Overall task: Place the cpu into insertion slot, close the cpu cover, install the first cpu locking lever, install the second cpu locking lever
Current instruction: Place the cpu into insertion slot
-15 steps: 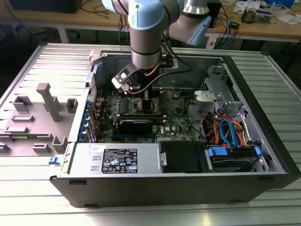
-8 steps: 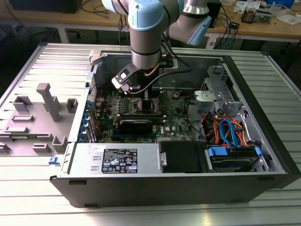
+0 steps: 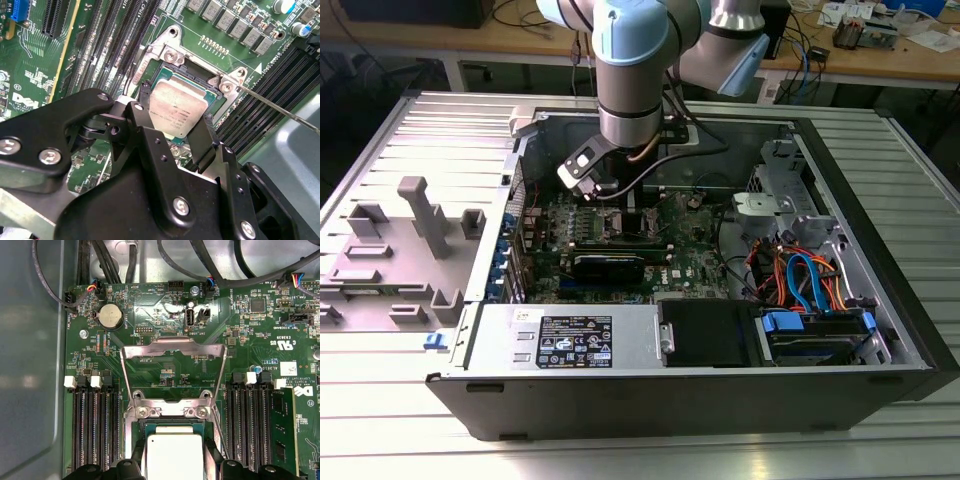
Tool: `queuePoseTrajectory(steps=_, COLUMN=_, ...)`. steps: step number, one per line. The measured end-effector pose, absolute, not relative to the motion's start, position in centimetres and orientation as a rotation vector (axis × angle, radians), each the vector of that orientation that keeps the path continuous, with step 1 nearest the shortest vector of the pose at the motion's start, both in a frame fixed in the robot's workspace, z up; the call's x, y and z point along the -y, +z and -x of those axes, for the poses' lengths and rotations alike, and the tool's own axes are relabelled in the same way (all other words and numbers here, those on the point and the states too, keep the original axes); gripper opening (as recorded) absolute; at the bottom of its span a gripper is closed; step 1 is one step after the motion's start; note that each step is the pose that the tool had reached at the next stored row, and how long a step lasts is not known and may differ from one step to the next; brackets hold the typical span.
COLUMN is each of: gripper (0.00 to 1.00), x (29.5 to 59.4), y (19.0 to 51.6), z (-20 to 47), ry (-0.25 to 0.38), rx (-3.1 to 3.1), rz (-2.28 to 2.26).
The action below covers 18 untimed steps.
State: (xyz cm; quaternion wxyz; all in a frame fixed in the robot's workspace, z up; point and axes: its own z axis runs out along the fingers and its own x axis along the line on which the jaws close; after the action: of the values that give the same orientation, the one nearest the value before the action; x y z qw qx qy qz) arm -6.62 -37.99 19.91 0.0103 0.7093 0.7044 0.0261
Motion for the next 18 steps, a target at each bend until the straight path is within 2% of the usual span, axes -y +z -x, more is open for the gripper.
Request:
queuePoseTrajectory(steps=7, gripper=0.56, x=37.98, y=19.88, z=6.62, ry=0.082, rx=-2.199, rz=-2.214)
queuePoseTrajectory(steps=8, gripper=0.62, x=37.98, y=19.89, z=6.62, ry=0.082, rx=-2.198, rz=-2.214)
queuePoseTrajectory(steps=18, gripper=0.62, x=37.73, y=19.89, z=6.62, ry=0.081, rx=-2.197, rz=-2.216)
